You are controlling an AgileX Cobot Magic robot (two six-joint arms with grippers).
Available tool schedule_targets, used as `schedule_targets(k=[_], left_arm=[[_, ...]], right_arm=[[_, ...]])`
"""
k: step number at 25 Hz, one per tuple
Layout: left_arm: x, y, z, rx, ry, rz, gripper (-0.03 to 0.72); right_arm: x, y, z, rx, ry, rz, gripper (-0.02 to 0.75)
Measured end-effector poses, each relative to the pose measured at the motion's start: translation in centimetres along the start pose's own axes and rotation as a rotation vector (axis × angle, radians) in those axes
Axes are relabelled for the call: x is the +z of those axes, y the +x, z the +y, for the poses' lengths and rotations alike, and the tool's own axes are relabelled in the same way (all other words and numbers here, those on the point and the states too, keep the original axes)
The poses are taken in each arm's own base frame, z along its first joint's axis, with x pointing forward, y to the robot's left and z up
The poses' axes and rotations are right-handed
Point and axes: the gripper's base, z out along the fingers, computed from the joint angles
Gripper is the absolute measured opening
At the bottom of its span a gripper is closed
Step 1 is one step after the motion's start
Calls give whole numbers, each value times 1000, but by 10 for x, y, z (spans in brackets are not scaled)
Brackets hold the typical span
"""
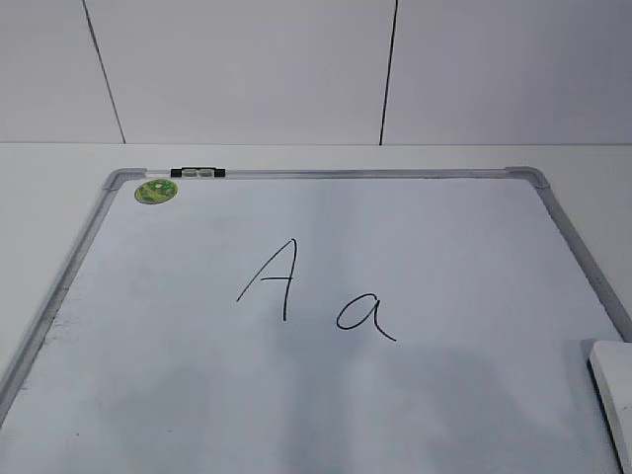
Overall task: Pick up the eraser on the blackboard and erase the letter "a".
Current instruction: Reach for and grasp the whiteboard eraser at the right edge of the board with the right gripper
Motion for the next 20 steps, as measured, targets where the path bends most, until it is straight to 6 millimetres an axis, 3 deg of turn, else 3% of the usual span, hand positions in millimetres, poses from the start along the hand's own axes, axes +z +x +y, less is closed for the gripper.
schedule_targets(k=[20], left_arm=[[0,0,0,0,0,0,235]], right_arm=[[7,-5,3,10,-46,54,574]])
